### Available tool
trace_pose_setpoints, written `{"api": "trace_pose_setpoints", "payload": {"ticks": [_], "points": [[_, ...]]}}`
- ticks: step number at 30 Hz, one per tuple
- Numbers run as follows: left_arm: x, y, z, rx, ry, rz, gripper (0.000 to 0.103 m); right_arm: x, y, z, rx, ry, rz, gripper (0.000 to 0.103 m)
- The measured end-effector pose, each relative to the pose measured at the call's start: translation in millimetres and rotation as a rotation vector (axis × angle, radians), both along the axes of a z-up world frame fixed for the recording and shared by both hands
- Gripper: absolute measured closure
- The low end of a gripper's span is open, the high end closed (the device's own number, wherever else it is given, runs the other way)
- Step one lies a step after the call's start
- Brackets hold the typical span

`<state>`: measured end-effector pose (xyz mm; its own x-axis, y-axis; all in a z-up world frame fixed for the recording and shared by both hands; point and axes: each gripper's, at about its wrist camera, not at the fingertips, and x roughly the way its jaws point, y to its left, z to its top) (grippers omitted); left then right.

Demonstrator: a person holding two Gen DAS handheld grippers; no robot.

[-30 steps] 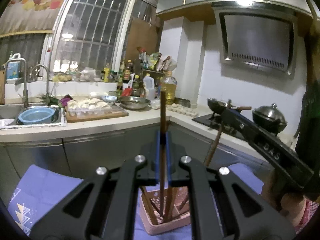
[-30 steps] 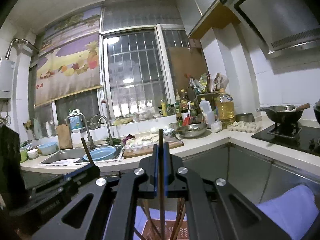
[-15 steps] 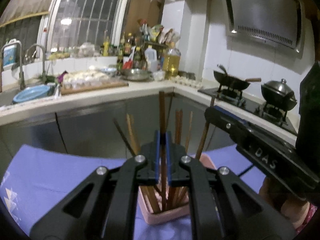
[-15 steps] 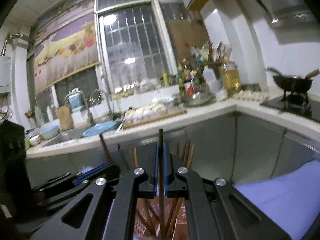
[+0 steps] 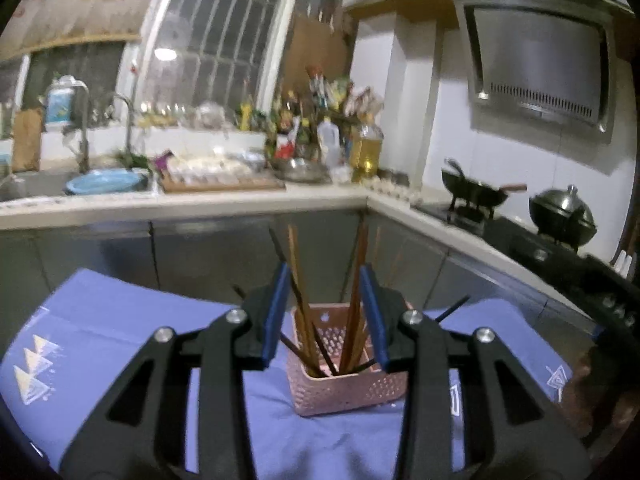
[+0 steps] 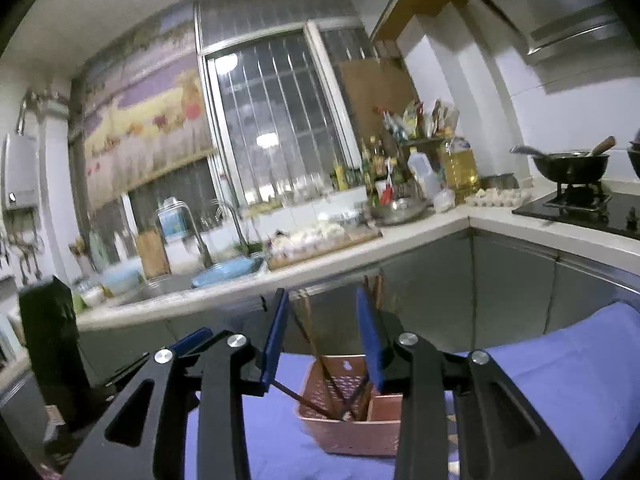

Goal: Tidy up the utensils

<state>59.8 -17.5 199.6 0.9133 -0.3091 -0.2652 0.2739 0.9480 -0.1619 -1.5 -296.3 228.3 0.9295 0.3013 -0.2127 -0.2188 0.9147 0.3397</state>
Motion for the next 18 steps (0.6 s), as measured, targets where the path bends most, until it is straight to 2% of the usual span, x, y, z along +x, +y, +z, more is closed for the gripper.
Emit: {"api": "trace_pose_setpoints", "payload": {"ticks": [3, 6, 9, 12, 15, 18], "points": [[-31.7, 13.4, 7.4, -0.017, -0.056, 0.041, 0.05, -37.8, -5.1, 0.7, 0.045, -0.023, -0.014, 0.058], [-53.6, 22.1, 7.1, -0.03, -0.054, 0.05, 0.049, -65.7, -6.3, -14.6, 0.072, 0.011, -0.024, 0.055], [-72.7, 28.8, -2.3, -0.052, -0.011, 0.026, 0.047, -88.5, -1.0, -40.5, 0.062, 0.084, -0.034, 0.054], [-87.0, 27.3, -16.1, -0.04, 0.04, -0.005, 0.042, -103.8, 6.6, -70.4, 0.04, 0.183, -0.037, 0.054], [-94.6, 19.6, -30.8, -0.009, 0.11, -0.061, 0.038, -110.4, 9.4, -96.5, 0.062, 0.289, -0.037, 0.054], [-100.3, 12.3, -40.6, 0.006, 0.175, -0.132, 0.033, -110.9, 9.8, -108.4, 0.098, 0.35, -0.033, 0.054]]}}
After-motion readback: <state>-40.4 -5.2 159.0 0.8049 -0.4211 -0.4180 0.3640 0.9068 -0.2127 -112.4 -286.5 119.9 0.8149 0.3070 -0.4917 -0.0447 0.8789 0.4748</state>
